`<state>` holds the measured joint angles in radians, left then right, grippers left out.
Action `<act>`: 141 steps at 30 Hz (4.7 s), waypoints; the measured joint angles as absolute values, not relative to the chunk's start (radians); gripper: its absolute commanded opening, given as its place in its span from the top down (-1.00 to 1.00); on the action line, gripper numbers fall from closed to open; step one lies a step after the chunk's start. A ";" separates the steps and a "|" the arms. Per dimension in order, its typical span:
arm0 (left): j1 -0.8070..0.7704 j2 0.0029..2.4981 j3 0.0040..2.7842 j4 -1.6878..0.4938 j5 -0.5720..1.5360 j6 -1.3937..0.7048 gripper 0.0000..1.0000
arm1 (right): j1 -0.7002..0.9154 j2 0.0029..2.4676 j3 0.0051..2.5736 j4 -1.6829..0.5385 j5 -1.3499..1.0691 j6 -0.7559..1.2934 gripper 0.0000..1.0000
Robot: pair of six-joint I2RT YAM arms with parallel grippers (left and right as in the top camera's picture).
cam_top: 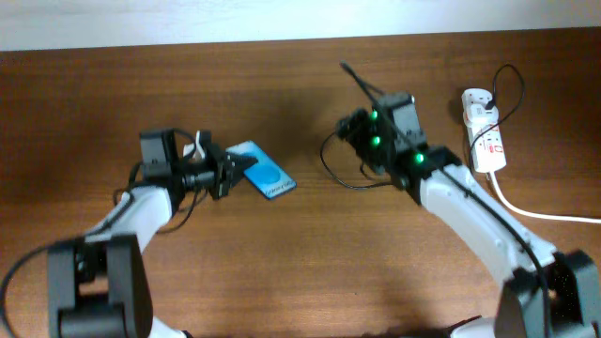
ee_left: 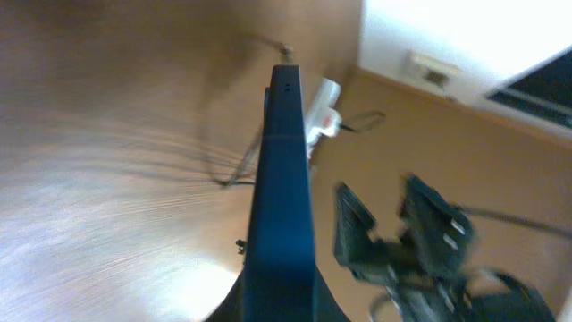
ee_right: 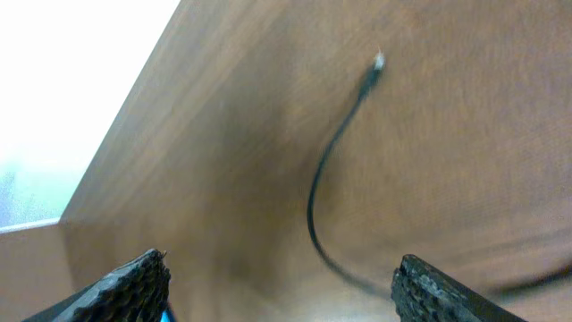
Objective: Plug charger to phone and switch on socket
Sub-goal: 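Release the phone from the right gripper and grasp the black cable plug, then raise the cable plug with the right gripper toward the phone's bottom port, then align the plug under the phone port held by the left gripper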
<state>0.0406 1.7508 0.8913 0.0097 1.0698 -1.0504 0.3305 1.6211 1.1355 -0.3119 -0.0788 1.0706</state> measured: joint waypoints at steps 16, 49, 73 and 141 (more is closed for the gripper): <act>0.041 1.792 0.962 0.012 1.269 -1.047 1.00 | 0.306 2.169 1.475 -0.345 -0.092 1.061 0.58; -0.121 1.916 0.978 0.742 1.417 -1.348 1.00 | 0.619 1.145 0.884 -0.562 -0.429 0.661 0.92; -0.067 1.919 0.979 0.929 1.428 -1.508 1.00 | 0.649 1.001 0.460 0.175 -0.544 0.992 0.92; -0.111 1.919 0.978 0.985 1.475 -1.406 1.00 | 0.650 1.046 0.525 0.075 -0.485 0.881 0.91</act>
